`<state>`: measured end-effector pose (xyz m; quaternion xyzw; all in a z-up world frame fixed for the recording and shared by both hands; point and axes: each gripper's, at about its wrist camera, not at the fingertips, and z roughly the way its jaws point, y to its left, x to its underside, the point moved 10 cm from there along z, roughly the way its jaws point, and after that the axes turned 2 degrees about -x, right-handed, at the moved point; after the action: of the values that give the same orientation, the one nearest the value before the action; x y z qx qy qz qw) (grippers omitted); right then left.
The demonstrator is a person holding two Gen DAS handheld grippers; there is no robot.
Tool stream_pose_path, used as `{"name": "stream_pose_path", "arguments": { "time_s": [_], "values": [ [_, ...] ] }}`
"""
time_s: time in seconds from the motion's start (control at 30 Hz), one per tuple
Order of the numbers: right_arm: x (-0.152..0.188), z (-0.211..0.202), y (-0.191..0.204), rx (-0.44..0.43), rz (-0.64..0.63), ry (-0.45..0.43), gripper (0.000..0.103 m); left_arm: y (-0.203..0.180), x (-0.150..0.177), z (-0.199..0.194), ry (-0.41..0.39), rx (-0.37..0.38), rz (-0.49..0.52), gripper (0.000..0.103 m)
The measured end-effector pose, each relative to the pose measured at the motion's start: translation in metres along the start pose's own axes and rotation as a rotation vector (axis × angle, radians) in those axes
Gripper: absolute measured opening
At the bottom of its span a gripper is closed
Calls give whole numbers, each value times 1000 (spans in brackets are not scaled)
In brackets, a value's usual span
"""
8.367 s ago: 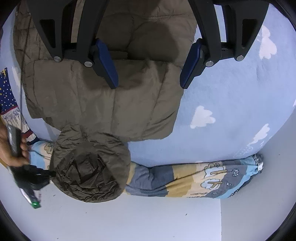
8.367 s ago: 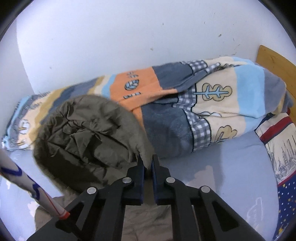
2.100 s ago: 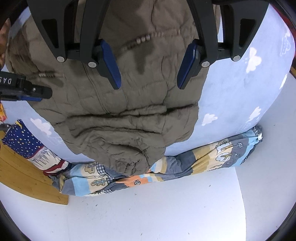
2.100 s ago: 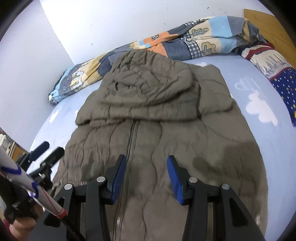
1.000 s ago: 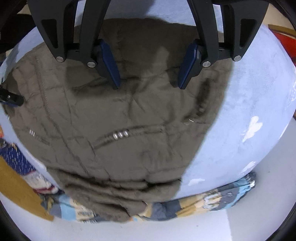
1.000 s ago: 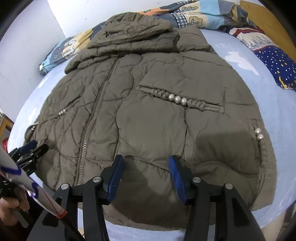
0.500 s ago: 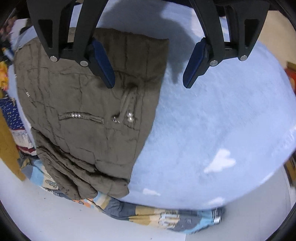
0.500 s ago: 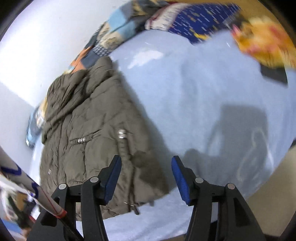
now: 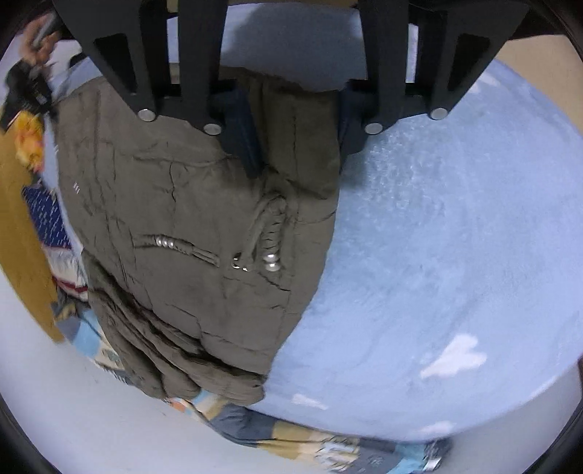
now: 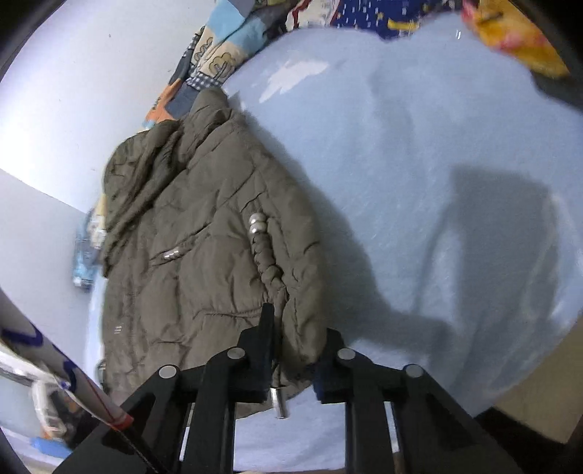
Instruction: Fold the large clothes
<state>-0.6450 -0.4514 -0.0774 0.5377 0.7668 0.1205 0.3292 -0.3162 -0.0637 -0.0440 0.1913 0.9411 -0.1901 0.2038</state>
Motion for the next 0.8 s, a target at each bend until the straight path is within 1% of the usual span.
{"name": "stream_pose_path", "arguments": {
  "time_s": [0.07, 0.17, 0.23, 0.3, 0.33, 0.37, 0.4, 0.43, 0.5, 0.57, 0.63, 0.67, 0.7, 0.8],
  "values": [
    [-6, -8, -3, 65, -39, -39, 13, -4, 2, -3, -4, -1, 17, 31],
    [-12, -19, 0, 116, -101, -81, 13, -7, 6, -7, -12, -9, 45, 31],
    [-15, -23, -1, 134, -103, -107, 13, -7, 8, -5, -4, -4, 49, 31],
    [-16, -23, -1, 104, -89, -107, 13, -3, 6, -5, -8, -8, 46, 33],
    [-15, -22, -1, 66, -65, -95, 13, 0, 5, -5, -10, -11, 37, 38],
    [-14, -21, -2, 24, -28, -82, 15, 4, 4, -5, -12, -23, 15, 49],
    [-12, -20, -3, -4, -4, -74, 18, 7, 5, -6, -15, -31, 6, 53],
    [-11, -18, -3, -24, 16, -64, 18, 9, 4, -7, -20, -33, -2, 56],
    [-10, -16, -5, -34, 39, -59, 23, 7, 5, -7, -21, -19, -4, 56],
    [-8, -14, -7, -60, 74, -47, 26, 2, 6, -6, -22, -22, 20, 57],
    [-7, -14, -9, -81, 108, -44, 28, -1, 7, -6, -28, -26, 30, 60],
    [-7, -14, -11, -92, 125, -43, 28, -1, 8, -5, -26, -27, 27, 63],
    [-7, -13, -12, -96, 133, -41, 30, -1, 10, -3, -21, -32, 20, 64],
    [-3, -7, -13, -100, 153, -23, 36, 0, 13, 4, -8, -36, 4, 65]
  ]
}}
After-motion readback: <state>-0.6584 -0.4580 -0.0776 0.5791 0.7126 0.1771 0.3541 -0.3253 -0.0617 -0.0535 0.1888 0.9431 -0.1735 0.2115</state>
